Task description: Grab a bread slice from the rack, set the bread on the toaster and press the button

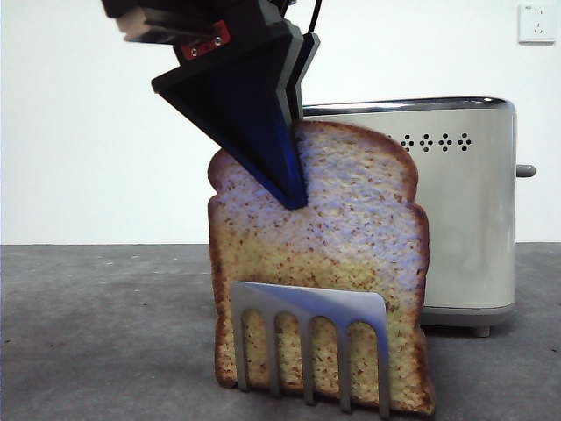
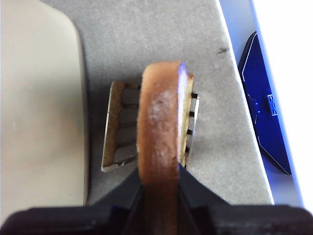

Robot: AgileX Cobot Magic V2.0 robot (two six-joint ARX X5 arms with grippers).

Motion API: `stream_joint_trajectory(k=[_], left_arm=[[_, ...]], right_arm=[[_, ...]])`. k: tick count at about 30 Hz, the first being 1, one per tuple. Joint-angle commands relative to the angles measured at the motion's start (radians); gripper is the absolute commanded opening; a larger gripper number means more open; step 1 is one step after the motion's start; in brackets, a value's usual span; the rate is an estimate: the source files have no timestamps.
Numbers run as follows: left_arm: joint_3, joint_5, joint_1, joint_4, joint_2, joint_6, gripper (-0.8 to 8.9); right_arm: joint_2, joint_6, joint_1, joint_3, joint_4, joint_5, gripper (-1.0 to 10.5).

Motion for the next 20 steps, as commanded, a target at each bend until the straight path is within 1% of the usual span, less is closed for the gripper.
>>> stream_joint_trajectory(k=[1, 7, 20], left_arm=[[0.013, -0.003, -0.002, 0.005, 0.000, 0.005, -0.09], [0.090, -0.001, -0.003, -0.024, -0.005, 0.005, -0.09], [0.316, 0.006, -0.012, -0.199, -0.007, 0.005, -0.09]], right_arm=[[0.000, -0.008, 0.000, 0.005, 0.002, -0.003, -0.1], [0.000, -0.008, 0.000, 0.005, 0.000, -0.003, -0.1], [0.000, -0.008, 0.000, 0.005, -0.008, -0.003, -0.1]])
